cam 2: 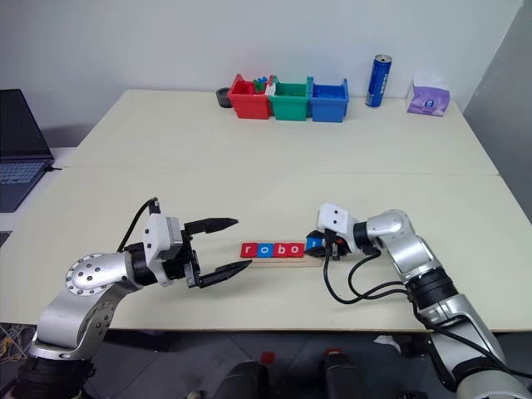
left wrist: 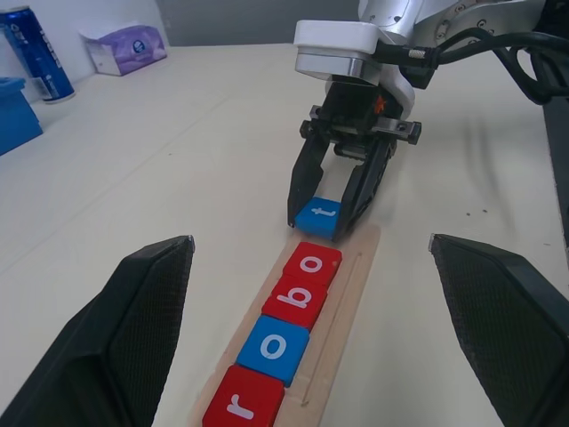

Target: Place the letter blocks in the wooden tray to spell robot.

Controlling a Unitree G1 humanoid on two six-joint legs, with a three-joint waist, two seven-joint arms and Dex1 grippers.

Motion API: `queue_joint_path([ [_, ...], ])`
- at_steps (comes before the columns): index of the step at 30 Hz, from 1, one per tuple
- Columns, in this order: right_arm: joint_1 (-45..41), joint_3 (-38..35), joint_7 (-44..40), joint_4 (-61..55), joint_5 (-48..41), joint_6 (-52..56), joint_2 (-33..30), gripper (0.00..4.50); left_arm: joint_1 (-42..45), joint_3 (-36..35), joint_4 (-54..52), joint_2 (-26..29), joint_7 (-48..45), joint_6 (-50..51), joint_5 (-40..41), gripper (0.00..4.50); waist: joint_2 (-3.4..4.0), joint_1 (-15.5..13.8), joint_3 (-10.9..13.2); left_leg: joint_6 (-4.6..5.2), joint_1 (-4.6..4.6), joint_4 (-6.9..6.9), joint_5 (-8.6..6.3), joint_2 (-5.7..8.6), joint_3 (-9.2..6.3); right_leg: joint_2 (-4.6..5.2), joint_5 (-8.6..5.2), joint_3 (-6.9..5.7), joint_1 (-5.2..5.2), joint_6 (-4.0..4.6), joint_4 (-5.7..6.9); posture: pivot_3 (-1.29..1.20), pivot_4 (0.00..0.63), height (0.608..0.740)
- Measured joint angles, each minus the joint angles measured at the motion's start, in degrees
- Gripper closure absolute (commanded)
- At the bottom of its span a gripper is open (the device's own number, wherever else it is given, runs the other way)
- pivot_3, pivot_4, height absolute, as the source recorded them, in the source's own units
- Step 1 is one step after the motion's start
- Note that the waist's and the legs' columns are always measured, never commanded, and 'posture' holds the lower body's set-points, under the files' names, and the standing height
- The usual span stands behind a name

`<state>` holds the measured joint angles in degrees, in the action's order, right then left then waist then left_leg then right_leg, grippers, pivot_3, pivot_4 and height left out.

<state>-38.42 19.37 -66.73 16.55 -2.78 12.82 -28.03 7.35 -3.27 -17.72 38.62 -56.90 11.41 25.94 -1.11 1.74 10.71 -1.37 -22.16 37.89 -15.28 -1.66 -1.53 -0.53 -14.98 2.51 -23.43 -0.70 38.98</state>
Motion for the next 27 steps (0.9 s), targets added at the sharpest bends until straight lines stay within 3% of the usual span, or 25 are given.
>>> queue_joint_path([
  [26, -1.1, 0.5, -3.0, 2.3, 1.5, 0.2, 0.8, 3.07, 0.0, 0.0, -0.3, 0.0, 0.2, 0.6, -0.4, 0.0, 0.0, 0.0, 0.0, 0.0, 0.0, 0.0, 0.0, 0.0, 0.01, 0.0, 0.0, 0.0, 0.0, 0.0, 0.0, 0.0, 0.15, 0.74],
  [27, -1.1, 0.5, -3.0, 2.3, 1.5, 0.2, 0.9, 2.72, 0.0, 0.0, -0.3, 0.0, 0.2, 0.6, -0.4, 0.0, 0.0, 0.0, 0.0, 0.0, 0.0, 0.0, 0.0, 0.0, 0.01, 0.0, 0.0, 0.0, 0.0, 0.0, 0.0, 0.0, 0.15, 0.74],
])
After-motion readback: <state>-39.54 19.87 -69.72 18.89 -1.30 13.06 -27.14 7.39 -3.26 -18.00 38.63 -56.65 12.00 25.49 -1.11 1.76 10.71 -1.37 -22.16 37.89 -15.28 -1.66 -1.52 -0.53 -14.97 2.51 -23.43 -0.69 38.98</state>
